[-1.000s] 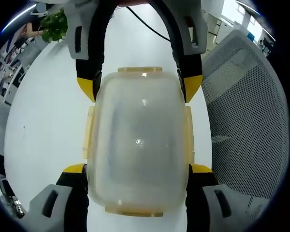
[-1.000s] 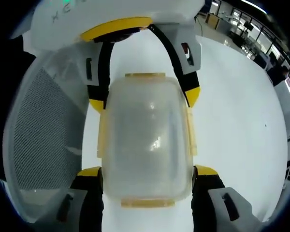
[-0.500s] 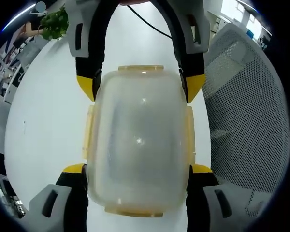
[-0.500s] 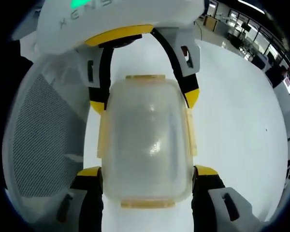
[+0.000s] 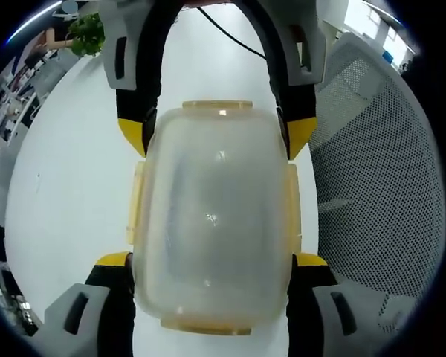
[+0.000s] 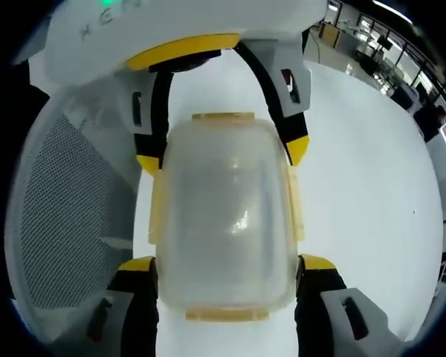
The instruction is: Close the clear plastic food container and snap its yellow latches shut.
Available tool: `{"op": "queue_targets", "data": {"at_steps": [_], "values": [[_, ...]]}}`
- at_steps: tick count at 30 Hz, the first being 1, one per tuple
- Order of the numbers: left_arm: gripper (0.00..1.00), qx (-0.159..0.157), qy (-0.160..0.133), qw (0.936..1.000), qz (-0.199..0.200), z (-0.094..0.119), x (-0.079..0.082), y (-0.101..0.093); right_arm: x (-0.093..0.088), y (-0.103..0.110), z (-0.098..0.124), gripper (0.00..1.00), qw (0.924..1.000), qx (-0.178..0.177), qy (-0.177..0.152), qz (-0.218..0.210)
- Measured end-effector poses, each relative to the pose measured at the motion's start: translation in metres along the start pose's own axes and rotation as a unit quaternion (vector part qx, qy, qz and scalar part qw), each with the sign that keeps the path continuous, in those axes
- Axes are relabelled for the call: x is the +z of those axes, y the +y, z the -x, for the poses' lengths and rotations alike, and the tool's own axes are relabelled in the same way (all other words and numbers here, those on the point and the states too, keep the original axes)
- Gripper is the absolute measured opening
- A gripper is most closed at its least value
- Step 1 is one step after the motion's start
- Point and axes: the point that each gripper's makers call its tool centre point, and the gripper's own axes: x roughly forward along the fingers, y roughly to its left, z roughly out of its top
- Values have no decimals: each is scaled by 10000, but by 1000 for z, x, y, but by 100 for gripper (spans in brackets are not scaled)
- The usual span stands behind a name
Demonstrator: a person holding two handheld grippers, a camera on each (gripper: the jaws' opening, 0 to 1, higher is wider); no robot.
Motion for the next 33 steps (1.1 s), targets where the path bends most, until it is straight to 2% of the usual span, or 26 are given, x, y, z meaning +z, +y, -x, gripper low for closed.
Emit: {"op": "queue_targets", "data": {"at_steps": [7, 11, 20, 24, 28, 33], "values": [[86, -23, 26, 10000, 35, 3, -10, -5, 11, 5, -5, 76, 10000, 5, -46, 10], [86, -35, 8, 10000, 53, 2, -9, -4, 9, 4, -5, 76, 10000, -2, 14, 3], [86, 41, 188, 9998, 57, 0, -9, -5, 10, 3, -6, 77, 10000, -72, 36, -38], [86, 9, 160, 9999, 48, 1, -10, -4, 9, 3, -6, 76, 9999, -77, -77, -33], [86, 6, 104, 9999, -22, 1, -11, 1, 12, -1, -7, 77, 9998, -112, -109, -116], [86, -9, 201, 9998, -75, 0, -13, 8, 13, -7, -9, 77, 9998, -122, -74, -151]]}}
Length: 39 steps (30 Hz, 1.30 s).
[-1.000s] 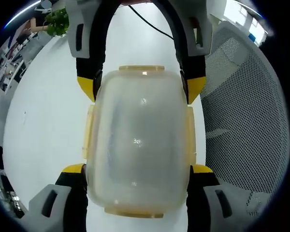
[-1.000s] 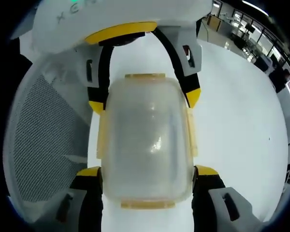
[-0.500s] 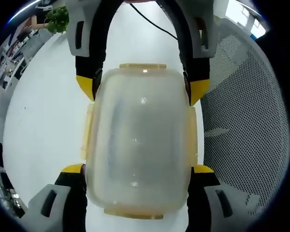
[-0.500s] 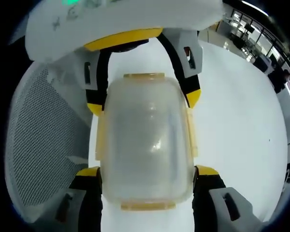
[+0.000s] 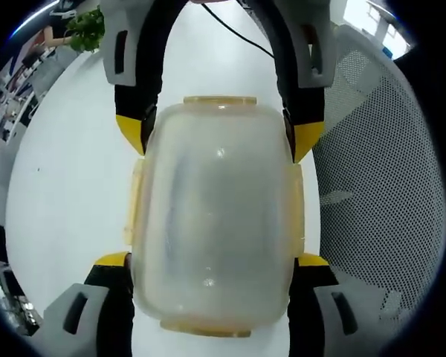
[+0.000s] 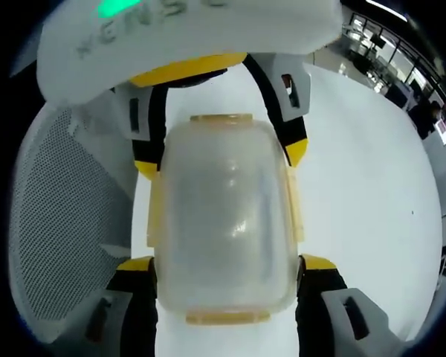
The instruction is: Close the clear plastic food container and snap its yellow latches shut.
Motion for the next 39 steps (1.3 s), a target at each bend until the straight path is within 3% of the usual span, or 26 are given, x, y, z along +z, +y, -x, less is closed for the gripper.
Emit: {"op": "queue_targets", "data": {"at_steps": [21, 27, 28, 29, 30, 31, 33, 39], "values": [[87, 52, 61, 10000, -15, -3, -1, 25, 1, -24, -1, 77, 10000, 9, 37, -50], [89, 107, -115, 9998, -97, -4, 1, 32, 0, -31, 0, 77, 9998, -49, 79, -188], [89, 372, -134, 9985, -366, -8, 1, 41, 1, -32, 0, 77, 9996, -72, 44, -252], [90, 474, 108, 9975, -511, -8, -3, 45, 3, -35, 0, 77, 9988, -139, -69, -467], [89, 350, 250, 9986, -299, -5, -6, 41, 1, -36, 0, 77, 9996, -79, 20, -263], [88, 370, 269, 9983, -355, -6, 0, 40, 2, -35, -1, 77, 9996, -19, 16, -274], [89, 361, 183, 9988, -279, -6, 1, 39, -1, -36, -1, 77, 9998, 30, 97, -169], [89, 372, -12, 9992, -170, -7, 2, 44, 0, -44, -1, 77, 9999, 69, -64, -55]]}}
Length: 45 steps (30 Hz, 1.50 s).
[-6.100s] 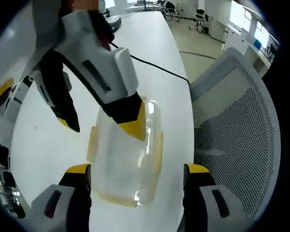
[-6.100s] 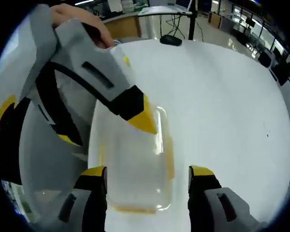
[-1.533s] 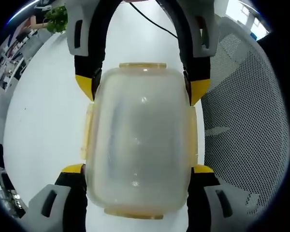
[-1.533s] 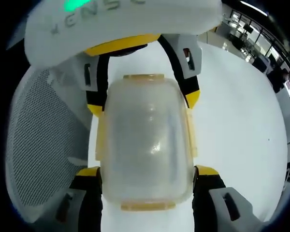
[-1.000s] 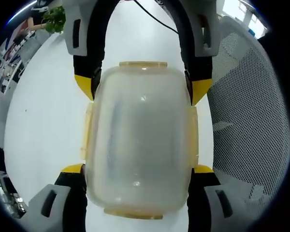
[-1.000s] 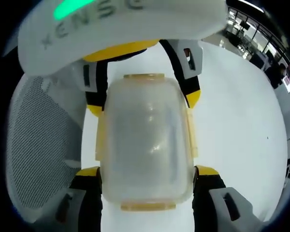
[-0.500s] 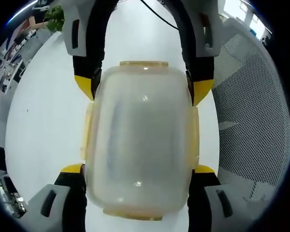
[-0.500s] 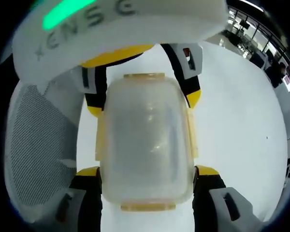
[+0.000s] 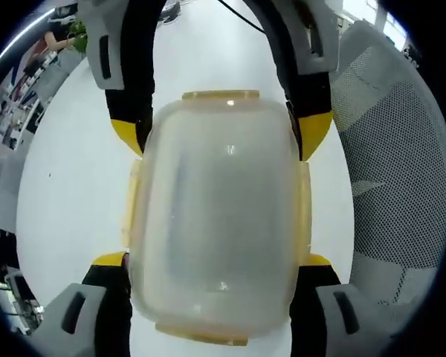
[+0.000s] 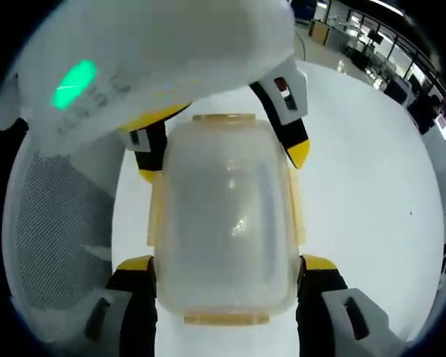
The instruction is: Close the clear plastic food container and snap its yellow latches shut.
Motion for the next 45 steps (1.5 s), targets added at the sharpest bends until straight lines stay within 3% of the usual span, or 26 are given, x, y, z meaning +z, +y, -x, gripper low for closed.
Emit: {"op": "queue_targets", "data": {"at_steps": [4, 45], "values": [[89, 6, -133, 9999, 28, -1, 2, 8, 1, -7, 0, 77, 10000, -21, -45, 1], [89, 51, -100, 9999, 75, -12, -1, 66, 5, -64, 2, 78, 10000, -84, -42, 18]]}}
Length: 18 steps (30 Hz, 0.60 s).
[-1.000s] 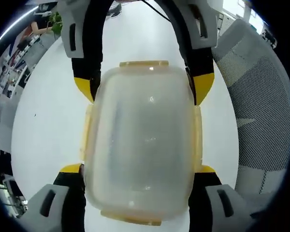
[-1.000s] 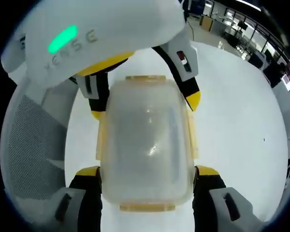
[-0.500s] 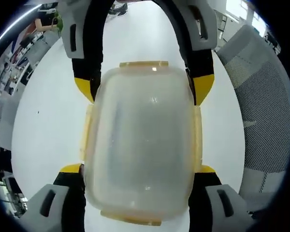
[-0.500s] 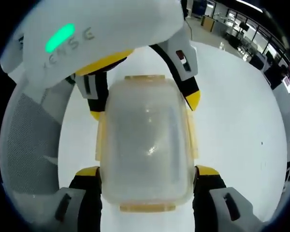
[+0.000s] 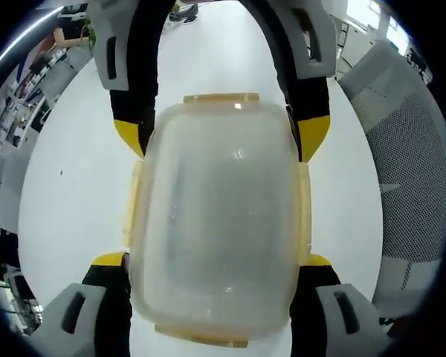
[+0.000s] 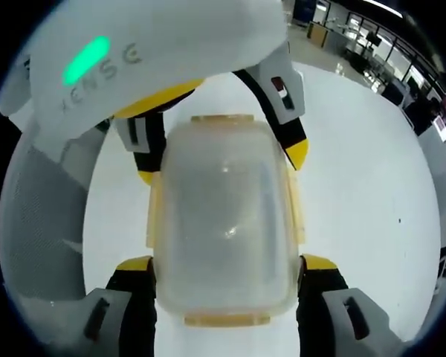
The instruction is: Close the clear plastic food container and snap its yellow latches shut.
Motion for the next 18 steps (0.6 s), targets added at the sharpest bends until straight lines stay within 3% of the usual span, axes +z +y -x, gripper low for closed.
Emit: {"op": "queue_targets", "data": {"at_steps": [18], "values": [[90, -6, -30, 10000, 14, -2, 1, 5, -2, -6, -1, 78, 10000, -2, 82, 20]]}}
